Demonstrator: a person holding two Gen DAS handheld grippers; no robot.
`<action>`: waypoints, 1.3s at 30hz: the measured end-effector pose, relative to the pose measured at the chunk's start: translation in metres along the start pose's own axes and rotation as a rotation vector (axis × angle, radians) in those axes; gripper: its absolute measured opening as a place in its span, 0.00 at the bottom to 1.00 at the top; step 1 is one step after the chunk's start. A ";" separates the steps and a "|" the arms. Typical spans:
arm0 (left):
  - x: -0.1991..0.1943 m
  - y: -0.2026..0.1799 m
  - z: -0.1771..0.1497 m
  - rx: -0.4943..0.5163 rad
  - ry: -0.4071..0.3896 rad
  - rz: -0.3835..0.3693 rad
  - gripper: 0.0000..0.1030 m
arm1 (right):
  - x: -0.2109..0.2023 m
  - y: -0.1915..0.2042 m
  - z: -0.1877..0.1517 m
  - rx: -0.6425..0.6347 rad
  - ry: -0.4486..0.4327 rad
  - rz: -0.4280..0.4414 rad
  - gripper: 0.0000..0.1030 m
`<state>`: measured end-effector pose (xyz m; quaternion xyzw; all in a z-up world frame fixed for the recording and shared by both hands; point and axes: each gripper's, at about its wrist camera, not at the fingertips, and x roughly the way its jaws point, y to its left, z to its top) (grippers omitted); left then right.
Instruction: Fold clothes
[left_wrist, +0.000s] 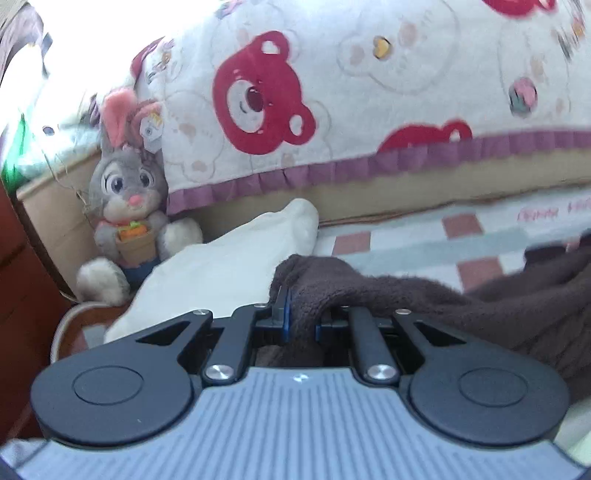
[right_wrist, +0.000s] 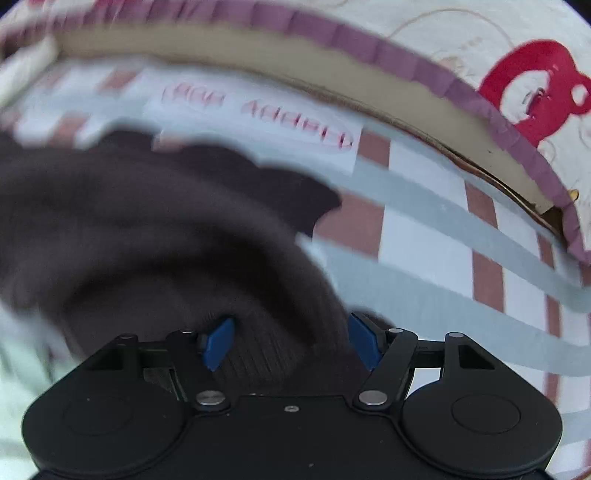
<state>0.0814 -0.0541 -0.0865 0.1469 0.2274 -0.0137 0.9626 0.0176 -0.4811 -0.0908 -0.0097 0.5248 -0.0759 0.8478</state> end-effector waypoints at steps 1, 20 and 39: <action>0.000 0.007 0.001 -0.037 -0.006 -0.003 0.10 | -0.001 -0.006 0.004 0.055 -0.031 0.038 0.71; 0.018 0.001 -0.046 0.003 0.048 0.009 0.16 | 0.002 -0.039 0.015 0.335 -0.138 0.127 0.09; -0.071 0.010 0.059 0.019 -0.375 0.017 0.11 | -0.191 -0.082 0.002 0.289 -0.706 -0.040 0.07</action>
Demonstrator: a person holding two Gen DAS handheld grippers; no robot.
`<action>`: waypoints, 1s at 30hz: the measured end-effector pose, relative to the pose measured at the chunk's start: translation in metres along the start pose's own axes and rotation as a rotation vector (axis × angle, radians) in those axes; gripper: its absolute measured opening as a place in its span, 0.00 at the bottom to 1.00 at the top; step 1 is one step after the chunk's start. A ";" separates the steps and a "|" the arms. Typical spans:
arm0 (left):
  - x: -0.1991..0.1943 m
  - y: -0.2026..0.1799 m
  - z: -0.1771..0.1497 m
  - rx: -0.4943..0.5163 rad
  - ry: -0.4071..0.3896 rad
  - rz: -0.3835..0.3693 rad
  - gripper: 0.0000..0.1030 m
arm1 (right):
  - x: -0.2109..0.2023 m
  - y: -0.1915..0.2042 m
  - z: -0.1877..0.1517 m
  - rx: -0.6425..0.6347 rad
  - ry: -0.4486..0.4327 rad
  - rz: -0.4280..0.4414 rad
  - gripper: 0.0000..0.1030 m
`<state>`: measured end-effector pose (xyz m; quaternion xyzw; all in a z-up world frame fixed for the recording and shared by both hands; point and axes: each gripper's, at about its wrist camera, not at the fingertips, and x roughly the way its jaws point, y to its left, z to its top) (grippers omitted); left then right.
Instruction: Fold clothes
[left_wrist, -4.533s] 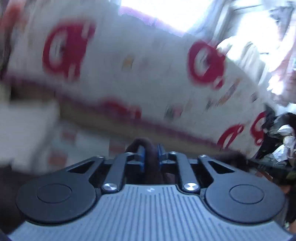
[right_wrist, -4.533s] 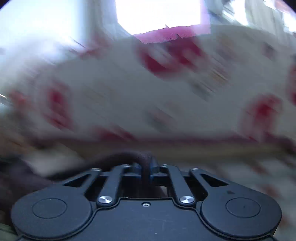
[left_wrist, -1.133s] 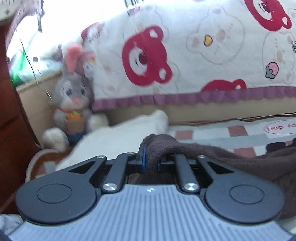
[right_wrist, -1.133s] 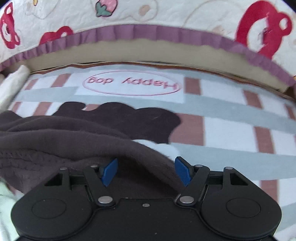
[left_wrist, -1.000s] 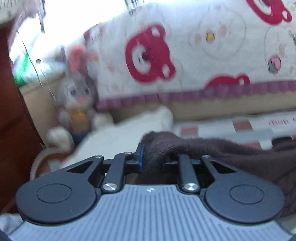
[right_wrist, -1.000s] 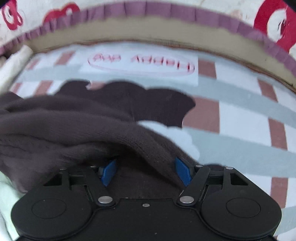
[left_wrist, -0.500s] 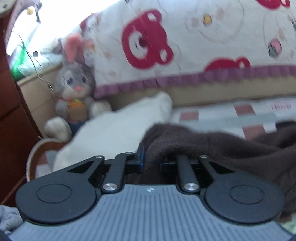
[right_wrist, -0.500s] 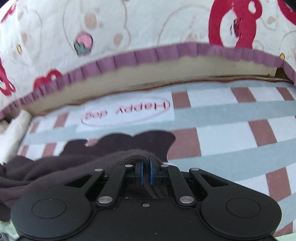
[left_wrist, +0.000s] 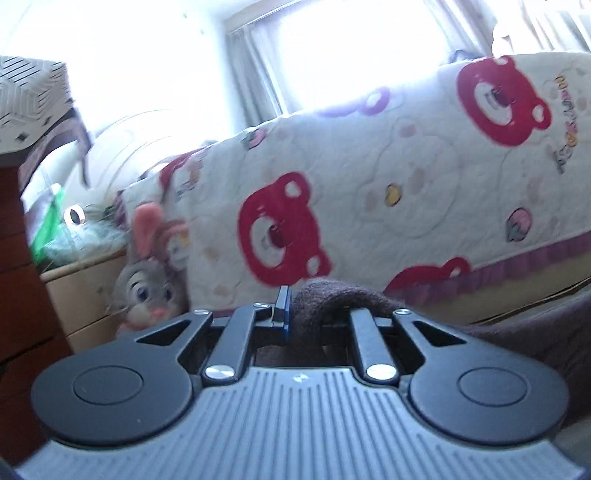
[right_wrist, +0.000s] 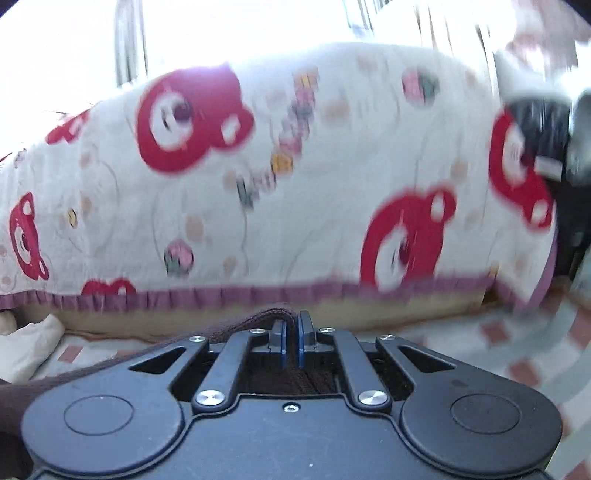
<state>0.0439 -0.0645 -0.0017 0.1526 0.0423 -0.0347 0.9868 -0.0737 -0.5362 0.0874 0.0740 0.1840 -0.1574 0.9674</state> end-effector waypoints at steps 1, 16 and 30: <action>0.004 -0.001 0.004 0.012 -0.002 -0.010 0.10 | -0.008 0.003 0.008 -0.015 -0.034 -0.005 0.07; -0.060 0.075 0.121 -0.081 -0.126 -0.001 0.09 | -0.133 0.030 0.088 -0.104 -0.349 0.078 0.06; -0.086 0.038 0.128 0.041 -0.128 -0.003 0.09 | -0.126 -0.012 0.035 -0.059 -0.206 0.033 0.06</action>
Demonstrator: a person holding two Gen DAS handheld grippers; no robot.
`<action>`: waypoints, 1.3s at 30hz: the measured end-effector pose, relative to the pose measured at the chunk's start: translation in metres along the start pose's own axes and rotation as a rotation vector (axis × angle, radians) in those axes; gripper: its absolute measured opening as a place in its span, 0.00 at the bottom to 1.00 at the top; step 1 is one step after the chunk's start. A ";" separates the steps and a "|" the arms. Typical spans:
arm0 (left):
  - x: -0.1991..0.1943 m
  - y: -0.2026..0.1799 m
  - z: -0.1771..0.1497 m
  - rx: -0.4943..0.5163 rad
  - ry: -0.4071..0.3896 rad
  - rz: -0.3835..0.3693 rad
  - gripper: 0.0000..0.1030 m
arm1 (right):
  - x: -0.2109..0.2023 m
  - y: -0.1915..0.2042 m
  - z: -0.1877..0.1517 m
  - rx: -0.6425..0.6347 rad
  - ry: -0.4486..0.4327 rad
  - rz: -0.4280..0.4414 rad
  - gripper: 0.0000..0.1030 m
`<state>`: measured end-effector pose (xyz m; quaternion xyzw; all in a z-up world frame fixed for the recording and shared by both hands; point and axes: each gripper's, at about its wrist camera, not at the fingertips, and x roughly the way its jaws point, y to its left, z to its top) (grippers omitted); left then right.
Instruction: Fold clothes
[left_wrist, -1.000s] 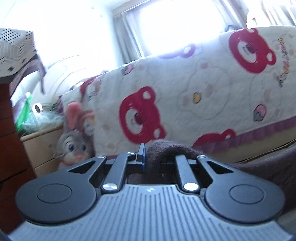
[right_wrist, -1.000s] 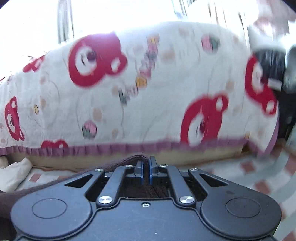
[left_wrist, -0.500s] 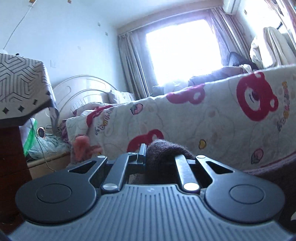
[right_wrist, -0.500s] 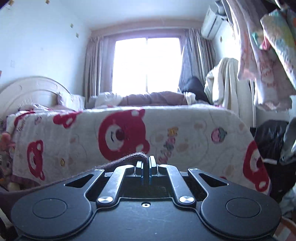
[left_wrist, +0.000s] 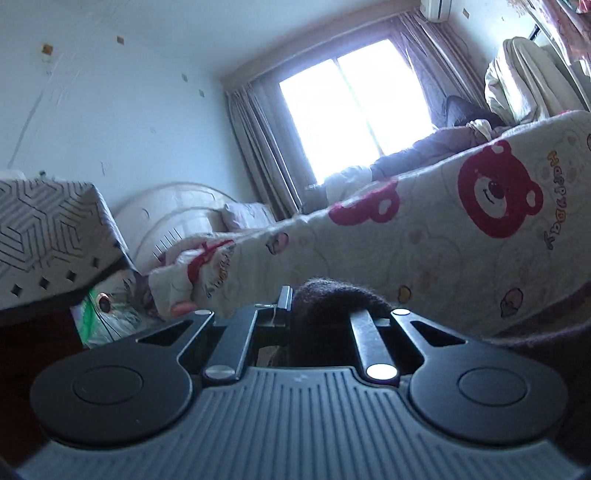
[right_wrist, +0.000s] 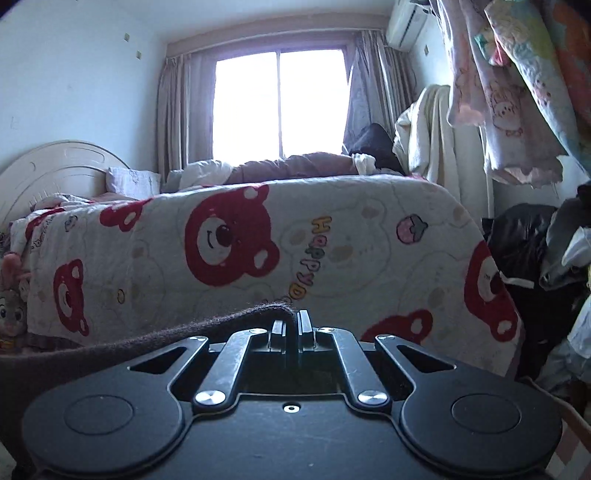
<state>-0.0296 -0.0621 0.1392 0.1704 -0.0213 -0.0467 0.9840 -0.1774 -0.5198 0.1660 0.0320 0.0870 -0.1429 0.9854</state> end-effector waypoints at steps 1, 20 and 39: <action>0.019 -0.009 -0.008 0.001 0.019 -0.016 0.09 | 0.008 -0.002 -0.005 0.000 0.016 -0.013 0.06; 0.204 -0.139 -0.210 -0.020 0.626 -0.309 0.51 | 0.213 -0.052 -0.162 0.040 0.766 -0.063 0.57; 0.097 -0.101 -0.231 0.073 0.730 -0.482 0.60 | 0.224 -0.130 -0.291 0.731 1.292 -0.158 0.60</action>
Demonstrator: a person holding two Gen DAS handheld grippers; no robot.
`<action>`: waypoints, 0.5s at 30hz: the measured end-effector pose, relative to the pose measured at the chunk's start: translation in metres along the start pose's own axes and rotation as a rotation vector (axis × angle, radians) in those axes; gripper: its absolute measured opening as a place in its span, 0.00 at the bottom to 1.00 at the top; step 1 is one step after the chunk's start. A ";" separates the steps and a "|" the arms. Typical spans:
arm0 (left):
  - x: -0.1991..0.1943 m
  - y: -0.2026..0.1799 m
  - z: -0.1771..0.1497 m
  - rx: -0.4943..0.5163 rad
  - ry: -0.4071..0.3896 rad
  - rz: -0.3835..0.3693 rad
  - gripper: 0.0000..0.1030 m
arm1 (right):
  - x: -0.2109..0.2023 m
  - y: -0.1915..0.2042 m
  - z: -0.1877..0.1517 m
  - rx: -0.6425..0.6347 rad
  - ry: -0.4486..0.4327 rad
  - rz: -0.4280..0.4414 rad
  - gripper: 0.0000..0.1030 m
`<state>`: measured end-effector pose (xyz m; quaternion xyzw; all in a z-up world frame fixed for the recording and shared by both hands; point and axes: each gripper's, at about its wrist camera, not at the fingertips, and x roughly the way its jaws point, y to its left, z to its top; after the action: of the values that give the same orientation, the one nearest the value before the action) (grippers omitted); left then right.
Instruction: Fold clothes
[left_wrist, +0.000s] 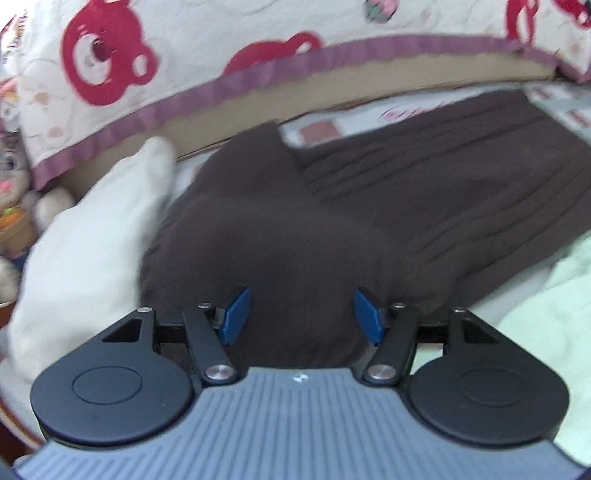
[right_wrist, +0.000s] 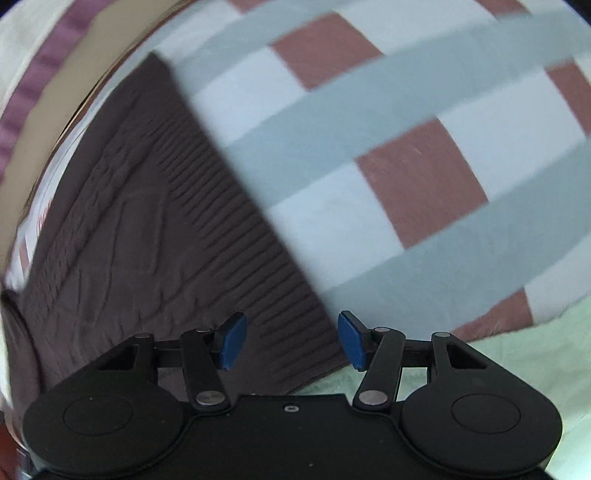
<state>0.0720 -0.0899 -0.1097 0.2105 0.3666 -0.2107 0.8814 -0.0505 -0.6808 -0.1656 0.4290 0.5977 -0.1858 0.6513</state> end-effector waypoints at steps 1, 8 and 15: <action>-0.001 0.002 -0.004 -0.006 0.007 0.014 0.60 | 0.002 -0.006 0.000 0.028 0.014 0.016 0.62; -0.015 0.010 -0.027 -0.023 0.017 0.096 0.62 | 0.011 -0.022 -0.011 0.053 0.041 0.054 0.69; -0.057 0.003 -0.020 -0.007 -0.128 0.148 0.64 | -0.034 0.016 -0.033 -0.107 -0.305 -0.009 0.03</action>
<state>0.0259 -0.0643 -0.0804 0.2199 0.2937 -0.1569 0.9169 -0.0667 -0.6554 -0.1256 0.3581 0.5028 -0.2196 0.7555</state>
